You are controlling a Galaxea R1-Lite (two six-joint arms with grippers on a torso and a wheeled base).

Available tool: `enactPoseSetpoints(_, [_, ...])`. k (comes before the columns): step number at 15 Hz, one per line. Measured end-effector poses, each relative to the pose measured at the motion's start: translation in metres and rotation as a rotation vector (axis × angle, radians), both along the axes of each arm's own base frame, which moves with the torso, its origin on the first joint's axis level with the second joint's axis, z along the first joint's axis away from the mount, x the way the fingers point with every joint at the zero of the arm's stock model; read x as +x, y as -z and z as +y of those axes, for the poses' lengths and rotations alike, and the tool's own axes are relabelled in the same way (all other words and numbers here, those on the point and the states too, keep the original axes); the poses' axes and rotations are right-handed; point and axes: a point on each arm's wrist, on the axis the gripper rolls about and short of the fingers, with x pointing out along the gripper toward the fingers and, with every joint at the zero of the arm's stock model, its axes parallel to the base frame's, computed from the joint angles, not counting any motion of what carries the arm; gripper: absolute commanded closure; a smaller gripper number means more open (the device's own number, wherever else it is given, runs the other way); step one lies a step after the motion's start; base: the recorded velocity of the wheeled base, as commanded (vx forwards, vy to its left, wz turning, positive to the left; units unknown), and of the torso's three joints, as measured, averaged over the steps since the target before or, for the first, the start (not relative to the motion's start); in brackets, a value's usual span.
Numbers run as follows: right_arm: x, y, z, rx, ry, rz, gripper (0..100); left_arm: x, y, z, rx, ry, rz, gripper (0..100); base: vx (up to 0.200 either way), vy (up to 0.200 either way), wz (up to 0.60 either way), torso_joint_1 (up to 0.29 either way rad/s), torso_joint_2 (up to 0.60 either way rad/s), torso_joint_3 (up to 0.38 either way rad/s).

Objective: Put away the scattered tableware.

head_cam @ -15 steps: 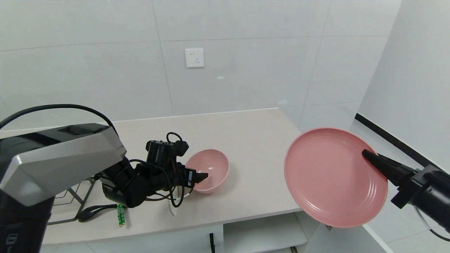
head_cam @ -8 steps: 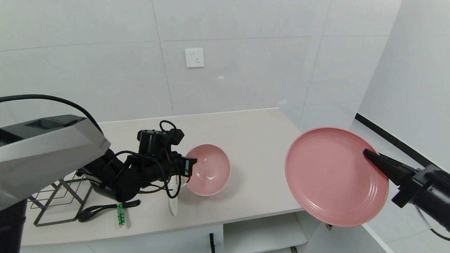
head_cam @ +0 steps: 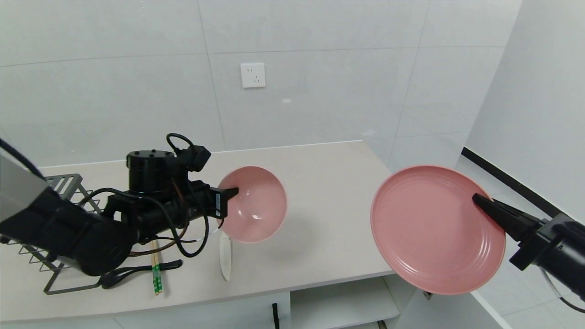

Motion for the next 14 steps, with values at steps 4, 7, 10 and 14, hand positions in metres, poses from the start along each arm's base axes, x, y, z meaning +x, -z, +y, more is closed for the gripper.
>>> enactPoseSetpoints(4, [-0.007, -0.006, 0.000, -0.001, -0.012, -0.042, 100, -0.044, -0.031, 0.033, -0.049, 0.015, -0.065, 100, 0.000, 0.000, 0.00, 0.000, 0.00, 0.000])
enactPoseSetpoints(7, [-0.016, -0.006, -0.001, -0.001, -0.014, 0.003, 100, -0.086, -0.038, 0.064, -0.057, -0.022, -0.112, 100, 0.000, 0.000, 0.00, 0.000, 0.00, 0.000])
enactPoseSetpoints(10, [-0.032, -0.003, -0.005, -0.015, -0.016, 0.066, 100, -0.127, -0.036, 0.086, 0.016, -0.079, -0.186, 100, 0.000, 0.000, 0.00, 0.000, 0.00, 0.000])
enactPoseSetpoints(14, [-0.059, 0.003, -0.011, -0.044, -0.020, 0.145, 100, -0.157, -0.033, 0.106, -0.005, -0.216, -0.219, 100, 0.000, 0.000, 0.00, 0.000, 0.00, 0.000])
